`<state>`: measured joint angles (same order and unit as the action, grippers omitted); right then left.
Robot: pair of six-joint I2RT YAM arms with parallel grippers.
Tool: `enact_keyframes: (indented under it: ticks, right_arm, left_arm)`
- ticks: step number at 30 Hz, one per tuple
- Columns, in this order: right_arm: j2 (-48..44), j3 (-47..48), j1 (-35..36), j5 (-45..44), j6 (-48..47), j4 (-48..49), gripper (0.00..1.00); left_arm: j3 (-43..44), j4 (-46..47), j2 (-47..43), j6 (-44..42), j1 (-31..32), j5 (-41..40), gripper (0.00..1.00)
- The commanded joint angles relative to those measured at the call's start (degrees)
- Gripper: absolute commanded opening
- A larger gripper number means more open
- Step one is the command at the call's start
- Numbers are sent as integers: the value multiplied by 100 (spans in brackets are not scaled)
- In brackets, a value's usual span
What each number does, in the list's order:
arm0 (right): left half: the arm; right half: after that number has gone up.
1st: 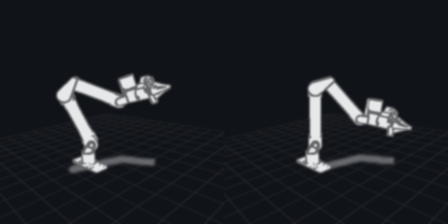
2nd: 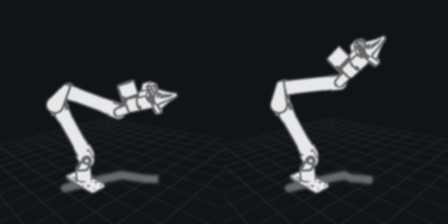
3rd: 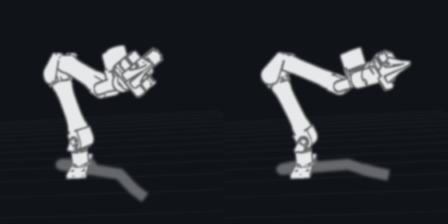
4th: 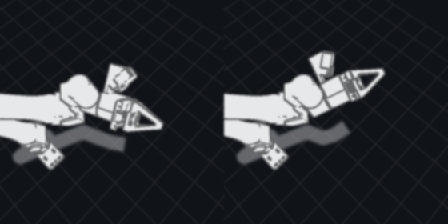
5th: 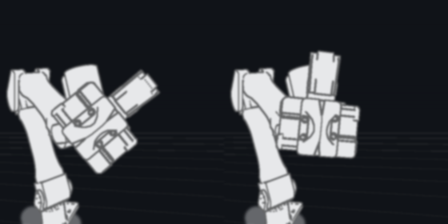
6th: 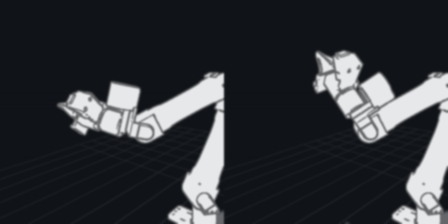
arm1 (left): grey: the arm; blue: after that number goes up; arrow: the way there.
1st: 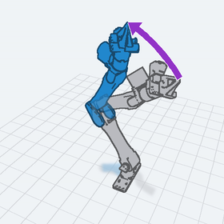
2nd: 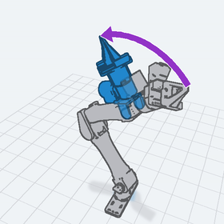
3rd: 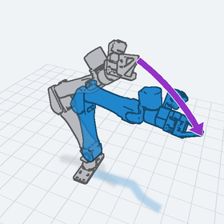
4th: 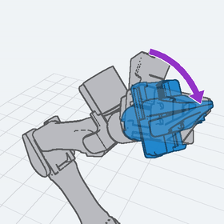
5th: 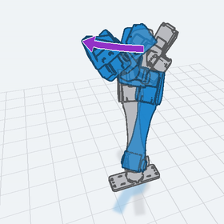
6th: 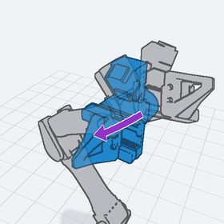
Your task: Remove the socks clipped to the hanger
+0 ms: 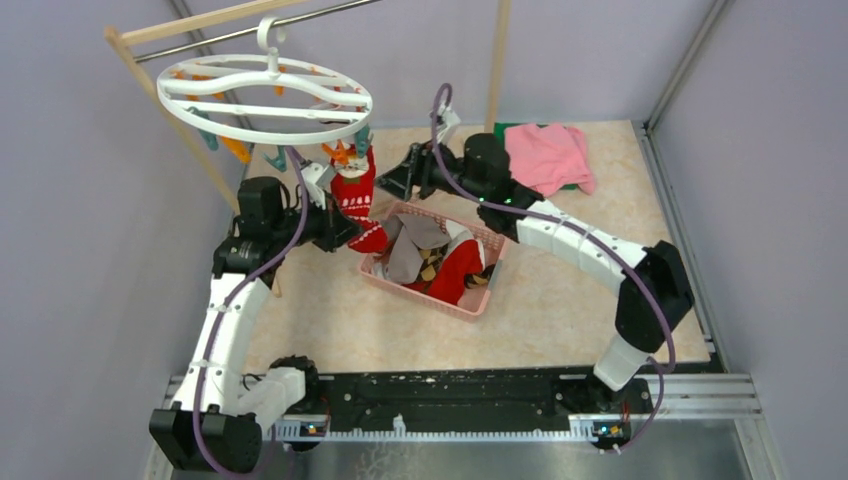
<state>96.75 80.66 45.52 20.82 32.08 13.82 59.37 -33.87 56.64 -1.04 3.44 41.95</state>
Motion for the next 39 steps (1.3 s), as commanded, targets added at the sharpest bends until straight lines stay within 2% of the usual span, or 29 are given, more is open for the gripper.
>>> enact_keyframes:
  ticks: [1,6,11,14,17,25,31,39]
  right_arm:
    - [-564,20,-532,-210,-190,747,64]
    - [42,919,-675,-66,-479,564,64]
    - [518,1412,-787,1273,54,1259,64]
    - [718,1545,-776,1708,247,1438,64]
    - [853,1666,-778,1777,349,1463,64]
    - [1114,1765,-765,2232,1071,2265,64]
    - [1098,1546,-676,2320,1077,2480,63]
    - [1428,2152,-668,1980,1126,2463,50]
  left_arm:
    - [96,65,12,222,-28,183,0]
    - [210,53,170,594,-37,641,0]
    - [342,-77,190,656,-46,896,0]
    - [368,-154,202,593,-45,952,0]
    - [378,-174,213,575,-45,994,0]
    - [270,-68,250,616,-45,878,0]
    - [213,-93,227,579,-45,807,0]
    - [237,-173,159,503,-45,789,0]
